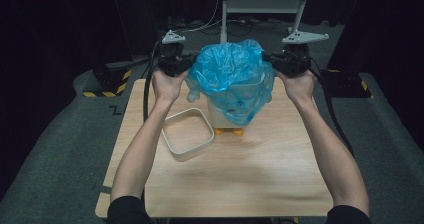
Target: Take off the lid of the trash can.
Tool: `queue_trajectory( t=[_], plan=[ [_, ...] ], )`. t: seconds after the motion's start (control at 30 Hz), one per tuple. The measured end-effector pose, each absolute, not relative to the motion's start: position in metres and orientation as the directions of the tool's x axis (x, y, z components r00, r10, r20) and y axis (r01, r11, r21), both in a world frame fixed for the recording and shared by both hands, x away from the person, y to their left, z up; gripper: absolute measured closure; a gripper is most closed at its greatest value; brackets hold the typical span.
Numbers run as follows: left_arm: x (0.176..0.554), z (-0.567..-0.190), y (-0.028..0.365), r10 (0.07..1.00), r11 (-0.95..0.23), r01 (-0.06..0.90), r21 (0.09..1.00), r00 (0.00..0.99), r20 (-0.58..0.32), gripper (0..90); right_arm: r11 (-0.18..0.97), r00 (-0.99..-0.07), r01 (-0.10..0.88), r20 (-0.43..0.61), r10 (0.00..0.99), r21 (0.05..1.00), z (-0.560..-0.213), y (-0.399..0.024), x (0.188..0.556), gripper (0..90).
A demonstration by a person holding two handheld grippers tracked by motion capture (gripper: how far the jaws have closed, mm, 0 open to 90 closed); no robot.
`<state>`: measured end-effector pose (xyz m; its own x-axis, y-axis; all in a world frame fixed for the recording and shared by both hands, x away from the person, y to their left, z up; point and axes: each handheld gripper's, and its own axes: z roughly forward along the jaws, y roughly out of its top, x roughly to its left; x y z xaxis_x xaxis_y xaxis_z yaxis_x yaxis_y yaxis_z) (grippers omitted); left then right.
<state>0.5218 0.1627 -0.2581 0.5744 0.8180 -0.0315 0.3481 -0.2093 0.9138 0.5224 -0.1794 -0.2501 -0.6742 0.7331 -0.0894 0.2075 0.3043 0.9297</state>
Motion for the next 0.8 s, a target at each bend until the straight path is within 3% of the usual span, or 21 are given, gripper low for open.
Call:
queue_trajectory(
  t=[0.4, 0.8],
  plan=[
    [0.553, -0.274, 0.164, 0.851, -0.140, 0.424, 0.895, 0.513, -0.110, 89.9, 0.302, -0.617, 0.236, -0.098, 0.781, 0.924, -0.252, -0.175, 0.546, 90.0],
    [0.568, -0.283, 0.160, 0.864, -0.139, 0.455, 0.880, 0.490, -0.116, 89.9, 0.292, -0.579, 0.245, -0.102, 0.809, 0.924, -0.258, -0.172, 0.565, 90.0]
  ],
)
